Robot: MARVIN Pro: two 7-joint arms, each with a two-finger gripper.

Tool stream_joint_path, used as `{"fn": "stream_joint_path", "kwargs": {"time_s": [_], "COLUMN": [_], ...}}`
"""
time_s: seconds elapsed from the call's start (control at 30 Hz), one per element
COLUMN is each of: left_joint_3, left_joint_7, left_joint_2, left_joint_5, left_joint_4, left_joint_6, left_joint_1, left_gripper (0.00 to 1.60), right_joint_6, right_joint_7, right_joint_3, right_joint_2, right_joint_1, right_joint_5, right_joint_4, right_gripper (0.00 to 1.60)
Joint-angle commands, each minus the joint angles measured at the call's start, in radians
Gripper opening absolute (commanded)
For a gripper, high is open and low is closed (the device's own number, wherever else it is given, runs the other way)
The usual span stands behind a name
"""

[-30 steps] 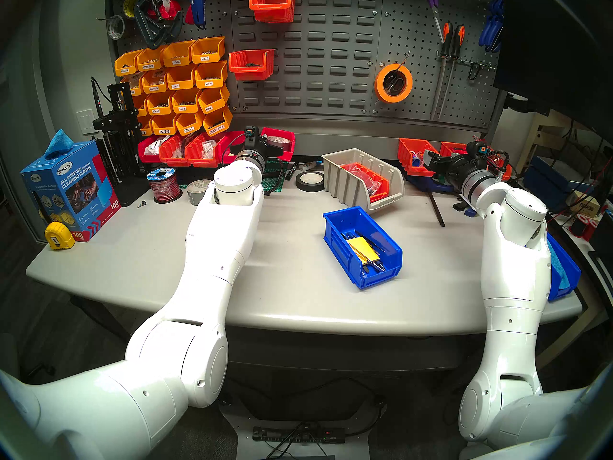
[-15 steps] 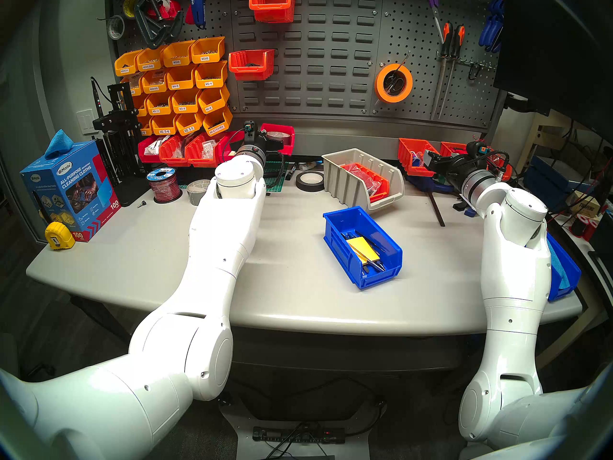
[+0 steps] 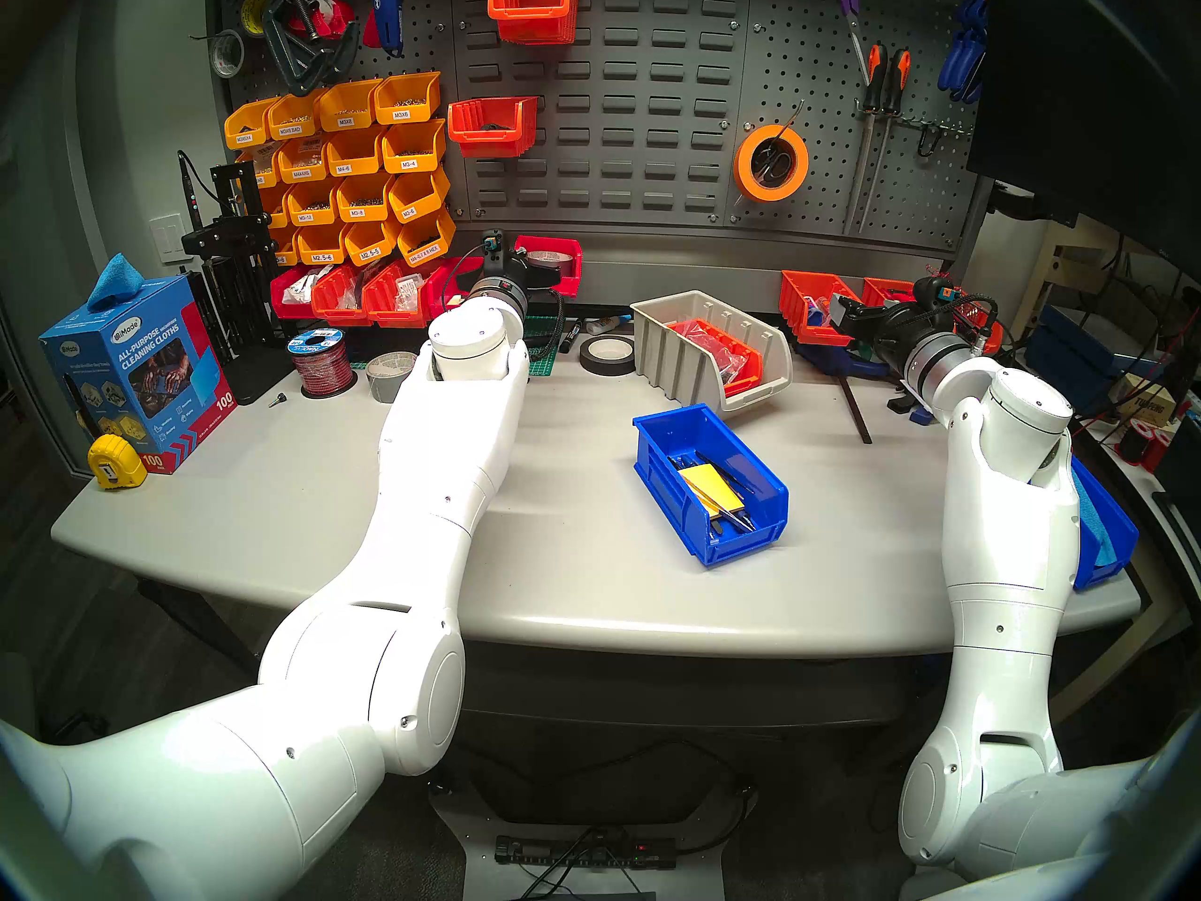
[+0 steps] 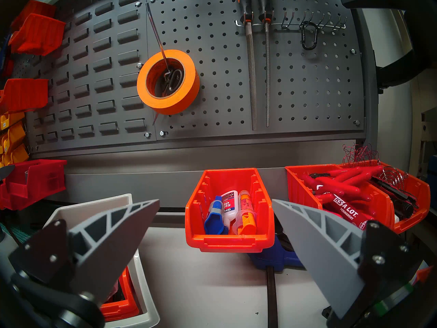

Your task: Hang all the unorganized tool boxes onto the wall

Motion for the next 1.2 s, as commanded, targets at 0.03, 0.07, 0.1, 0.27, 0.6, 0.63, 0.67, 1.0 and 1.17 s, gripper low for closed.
{"fn": "stream_joint_path", "kwargs": {"time_s": [0.03, 0.07, 0.1, 0.27, 0.6, 0.63, 0.67, 1.0, 1.17], "left_joint_3": [0.009, 0.01, 0.011, 0.013, 0.009, 0.009, 0.009, 0.01, 0.011], "left_joint_7": [0.002, 0.003, 0.004, 0.005, -0.006, -0.008, -0.009, -0.014, -0.015], "left_joint_2": [-0.003, -0.003, -0.002, -0.002, 0.006, 0.007, 0.007, 0.014, 0.014], "left_joint_5": [0.005, 0.004, 0.004, -0.001, -0.013, -0.013, -0.014, -0.02, -0.022], "left_joint_4": [-0.031, -0.033, -0.035, -0.036, -0.008, 0.0, 0.005, 0.049, 0.066], "left_joint_6": [-0.014, -0.013, -0.013, -0.016, -0.023, -0.026, -0.029, -0.049, -0.056], "left_joint_1": [-0.01, -0.007, -0.006, -0.002, -0.004, -0.006, -0.007, -0.021, -0.029], "left_gripper": [0.0, 0.0, 0.0, 0.0, 0.0, 0.0, 0.0, 0.0, 0.0], "right_joint_6": [-0.001, -0.001, -0.001, -0.001, -0.001, -0.001, -0.001, -0.001, -0.001], "right_joint_7": [0.0, 0.0, 0.0, 0.0, -0.001, -0.001, -0.001, 0.0, 0.0], "right_joint_3": [0.0, 0.0, 0.0, 0.0, 0.0, 0.0, 0.0, 0.0, 0.0], "right_joint_2": [0.001, 0.001, 0.001, 0.001, 0.0, 0.0, 0.0, 0.001, 0.001], "right_joint_1": [0.006, 0.006, 0.006, 0.006, 0.006, 0.006, 0.006, 0.006, 0.006], "right_joint_5": [0.001, 0.001, 0.001, 0.001, 0.001, 0.001, 0.001, 0.001, 0.001], "right_joint_4": [-0.017, -0.017, -0.017, -0.017, -0.017, -0.017, -0.017, -0.017, -0.017], "right_gripper": [1.6, 1.6, 1.6, 1.6, 1.6, 1.6, 1.6, 1.6, 1.6]}}
